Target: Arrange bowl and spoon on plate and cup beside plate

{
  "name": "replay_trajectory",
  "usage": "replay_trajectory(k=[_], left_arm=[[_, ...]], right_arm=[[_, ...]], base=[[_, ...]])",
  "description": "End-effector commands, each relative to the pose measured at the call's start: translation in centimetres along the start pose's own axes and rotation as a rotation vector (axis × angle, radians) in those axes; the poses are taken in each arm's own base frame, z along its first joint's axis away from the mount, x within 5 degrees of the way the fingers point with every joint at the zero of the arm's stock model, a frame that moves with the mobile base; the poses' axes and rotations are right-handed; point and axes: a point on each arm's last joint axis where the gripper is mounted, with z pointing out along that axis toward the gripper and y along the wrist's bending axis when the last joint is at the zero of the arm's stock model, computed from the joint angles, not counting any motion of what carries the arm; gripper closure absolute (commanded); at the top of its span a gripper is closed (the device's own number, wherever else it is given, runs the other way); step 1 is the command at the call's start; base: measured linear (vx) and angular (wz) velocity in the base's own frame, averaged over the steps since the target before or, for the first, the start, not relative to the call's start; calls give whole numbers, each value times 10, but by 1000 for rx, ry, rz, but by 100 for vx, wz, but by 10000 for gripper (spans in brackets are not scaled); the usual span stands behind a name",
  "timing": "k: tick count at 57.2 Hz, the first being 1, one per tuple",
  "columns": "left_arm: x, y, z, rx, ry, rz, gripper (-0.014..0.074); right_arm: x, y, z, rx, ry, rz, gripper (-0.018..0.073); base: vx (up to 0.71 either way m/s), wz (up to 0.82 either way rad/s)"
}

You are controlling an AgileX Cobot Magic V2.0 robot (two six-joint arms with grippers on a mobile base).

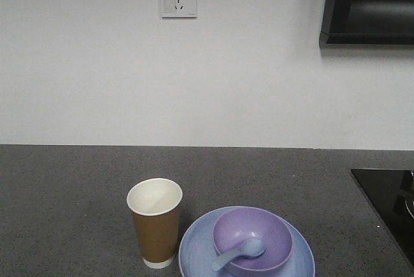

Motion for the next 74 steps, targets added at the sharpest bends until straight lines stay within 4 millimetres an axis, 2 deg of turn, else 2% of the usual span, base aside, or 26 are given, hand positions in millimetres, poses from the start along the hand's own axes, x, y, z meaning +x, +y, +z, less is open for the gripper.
replay_trajectory(k=[1,8,13,66,68,69,74], left_arm=[[15,2,-11,-69,-119,-22,603],[52,0,-17,-105,-132,-20,603],[67,-1,-11,-99,-100,-25,603],[66,-1,-11,-99,-98,-31,603],[66,-1,-11,-99,-98,-31,603],[66,-1,-11,-99,-98,-31,603],[66,-1,-11,-99,-98,-31,603]], right_arm=[[-16,-2,-3,21,-109,-10,571],[-16,-2,-3,21,-108,-10,571],[-16,-2,-3,21,-109,-10,571],[-13,-3,-1,30,-100,-31,571],[-10,-4,-2,43,-99,-63,571],[40,-7,-5,97,-110,-111,571],[81,-10,-7,144,-126,-83,571]], base=[[0,0],[0,0],[0,0],[0,0],[0,0],[0,0],[0,0]])
